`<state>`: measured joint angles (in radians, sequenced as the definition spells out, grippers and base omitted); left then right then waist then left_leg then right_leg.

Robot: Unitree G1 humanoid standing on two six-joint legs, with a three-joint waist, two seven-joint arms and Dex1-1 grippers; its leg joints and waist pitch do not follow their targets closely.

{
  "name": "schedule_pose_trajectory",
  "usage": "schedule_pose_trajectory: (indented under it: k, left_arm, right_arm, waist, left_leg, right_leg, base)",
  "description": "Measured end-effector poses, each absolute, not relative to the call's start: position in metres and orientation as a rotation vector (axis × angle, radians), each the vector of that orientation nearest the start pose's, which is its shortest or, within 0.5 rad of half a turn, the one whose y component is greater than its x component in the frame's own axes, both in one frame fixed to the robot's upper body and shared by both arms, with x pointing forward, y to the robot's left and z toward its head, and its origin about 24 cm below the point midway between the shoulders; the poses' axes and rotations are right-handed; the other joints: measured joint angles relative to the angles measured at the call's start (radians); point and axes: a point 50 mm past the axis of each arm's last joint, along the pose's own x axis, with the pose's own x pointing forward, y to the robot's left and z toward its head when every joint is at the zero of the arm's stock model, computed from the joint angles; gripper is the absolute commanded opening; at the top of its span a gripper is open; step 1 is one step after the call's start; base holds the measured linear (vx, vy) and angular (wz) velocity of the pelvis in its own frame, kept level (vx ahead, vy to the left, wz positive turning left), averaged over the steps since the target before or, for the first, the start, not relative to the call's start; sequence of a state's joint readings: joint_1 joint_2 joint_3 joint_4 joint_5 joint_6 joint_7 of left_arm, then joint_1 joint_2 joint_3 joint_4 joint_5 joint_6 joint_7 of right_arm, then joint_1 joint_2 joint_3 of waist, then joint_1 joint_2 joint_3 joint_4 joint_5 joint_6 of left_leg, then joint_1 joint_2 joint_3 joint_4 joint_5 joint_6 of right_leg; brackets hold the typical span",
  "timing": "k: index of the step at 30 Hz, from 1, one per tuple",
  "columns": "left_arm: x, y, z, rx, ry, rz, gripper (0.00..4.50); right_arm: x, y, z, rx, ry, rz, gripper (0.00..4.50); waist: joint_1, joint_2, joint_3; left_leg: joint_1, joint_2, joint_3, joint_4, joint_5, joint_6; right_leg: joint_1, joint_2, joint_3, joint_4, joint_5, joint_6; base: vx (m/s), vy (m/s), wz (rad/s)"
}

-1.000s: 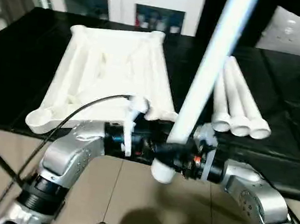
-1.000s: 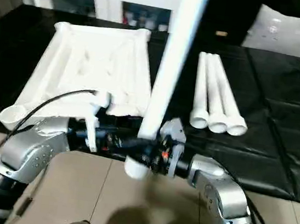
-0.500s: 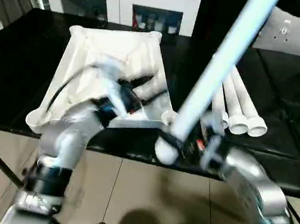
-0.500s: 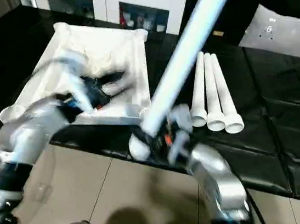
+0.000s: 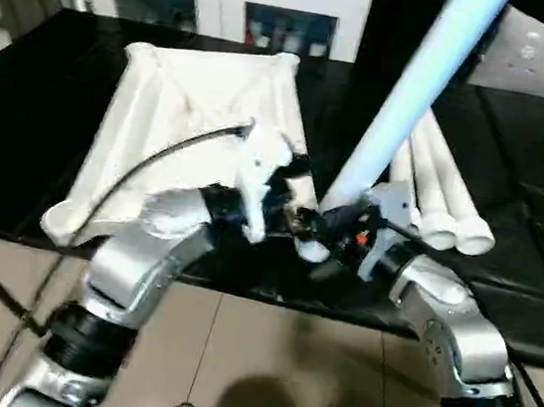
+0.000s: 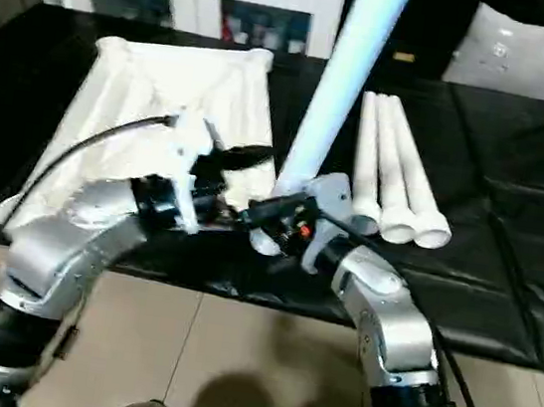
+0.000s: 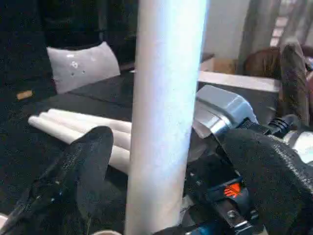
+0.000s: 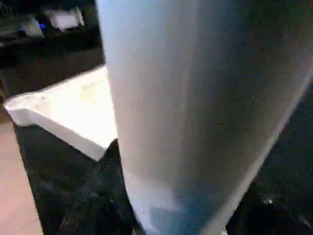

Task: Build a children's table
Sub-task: Pick table leg

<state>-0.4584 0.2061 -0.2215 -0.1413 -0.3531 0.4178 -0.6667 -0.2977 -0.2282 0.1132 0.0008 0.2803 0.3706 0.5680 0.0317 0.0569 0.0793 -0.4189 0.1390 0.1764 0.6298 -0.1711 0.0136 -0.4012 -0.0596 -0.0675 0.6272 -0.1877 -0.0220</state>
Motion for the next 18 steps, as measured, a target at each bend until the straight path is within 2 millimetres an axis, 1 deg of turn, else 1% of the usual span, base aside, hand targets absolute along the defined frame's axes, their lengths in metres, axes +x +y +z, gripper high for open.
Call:
schedule_pose_trajectory:
  k: [3, 4, 5, 8, 10, 13, 15, 16, 18]
  left_arm:
    - [0.291, 0.071, 0.142, -0.013, -0.079, -0.97, 4.31]
    - [0.295, 0.084, 0.136, -0.005, -0.061, -0.874, 4.31]
    - [0.297, 0.096, 0.131, 0.002, -0.043, -0.81, 4.31]
    - [0.289, 0.126, 0.122, -0.019, -0.014, -0.679, 4.31]
    - [0.278, 0.13, 0.125, -0.066, -0.025, -0.682, 4.31]
    - [0.264, 0.128, 0.133, -0.15, -0.063, -0.706, 4.31]
    - [0.263, 0.131, 0.133, -0.158, -0.06, -0.677, 4.31]
    - [0.264, 0.135, 0.131, -0.148, -0.053, -0.64, 4.31]
    - [0.271, 0.146, 0.121, -0.069, -0.009, -0.475, 4.31]
  right_arm:
    - [0.288, -0.118, 0.084, 0.035, 0.12, 0.704, 1.89]
    - [0.287, -0.12, 0.085, 0.033, 0.125, 0.658, 1.89]
    - [0.287, -0.124, 0.086, 0.033, 0.126, 0.624, 1.89]
    - [0.284, -0.137, 0.089, 0.07, 0.137, 0.51, 1.89]
    - [0.284, -0.14, 0.092, 0.077, 0.133, 0.478, 1.89]
    - [0.282, -0.136, 0.097, 0.064, 0.105, 0.477, 1.89]
    - [0.281, -0.134, 0.097, 0.034, 0.1, 0.475, 1.89]
    - [0.28, -0.133, 0.096, 0.018, 0.103, 0.476, 1.89]
    - [0.277, -0.132, 0.096, 0.052, 0.09, 0.419, 1.89]
  waist:
    - [-0.003, 0.008, 0.001]
    - [-0.008, 0.012, 0.0]
    - [-0.011, 0.013, 0.0]
    - [-0.013, 0.015, -0.001]
    - [-0.011, 0.015, 0.0]
    - [-0.003, 0.016, -0.001]
    - [0.0, 0.017, -0.002]
    - [0.0, 0.018, -0.002]
    - [-0.002, 0.018, -0.002]
  left_leg:
    - [0.0, 0.0, 0.0, -0.001, 0.0, 0.0]
    - [0.0, 0.0, 0.0, -0.002, 0.0, 0.0]
    - [0.0, 0.0, 0.0, -0.002, 0.0, 0.0]
    - [0.001, 0.0, 0.0, -0.004, 0.0, -0.001]
    - [0.0, 0.0, 0.0, -0.004, 0.0, -0.001]
    - [0.0, 0.0, 0.0, -0.004, 0.0, -0.001]
    - [0.001, 0.0, 0.0, -0.004, 0.0, -0.001]
    - [0.001, 0.0, 0.0, -0.004, 0.0, -0.001]
    - [0.001, 0.0, 0.0, -0.004, 0.0, -0.001]
  right_leg:
    - [-0.001, 0.0, 0.0, 0.0, 0.0, 0.0]
    - [-0.001, 0.0, 0.0, 0.0, 0.0, 0.0]
    - [-0.001, 0.0, 0.0, 0.0, 0.0, 0.001]
    - [-0.002, 0.0, 0.0, 0.0, -0.004, 0.008]
    - [-0.002, 0.0, 0.0, -0.001, -0.004, 0.008]
    - [-0.001, 0.0, 0.0, -0.002, -0.004, 0.008]
    - [-0.001, 0.0, 0.0, -0.002, -0.005, 0.009]
    - [-0.001, 0.0, 0.0, -0.002, -0.005, 0.009]
    - [-0.001, 0.0, 0.0, -0.002, -0.005, 0.01]
  base:
    - [0.0, 0.0, 0.0]
    - [0.0, 0.0, 0.0]
    - [0.0, 0.0, 0.0]
    - [0.0, 0.0, 0.0]
    - [0.0, 0.0, 0.0]
    - [0.0, 0.0, 0.0]
    - [0.0, 0.0, 0.0]
    - [0.0, 0.0, 0.0]
    - [0.0, 0.0, 0.0]
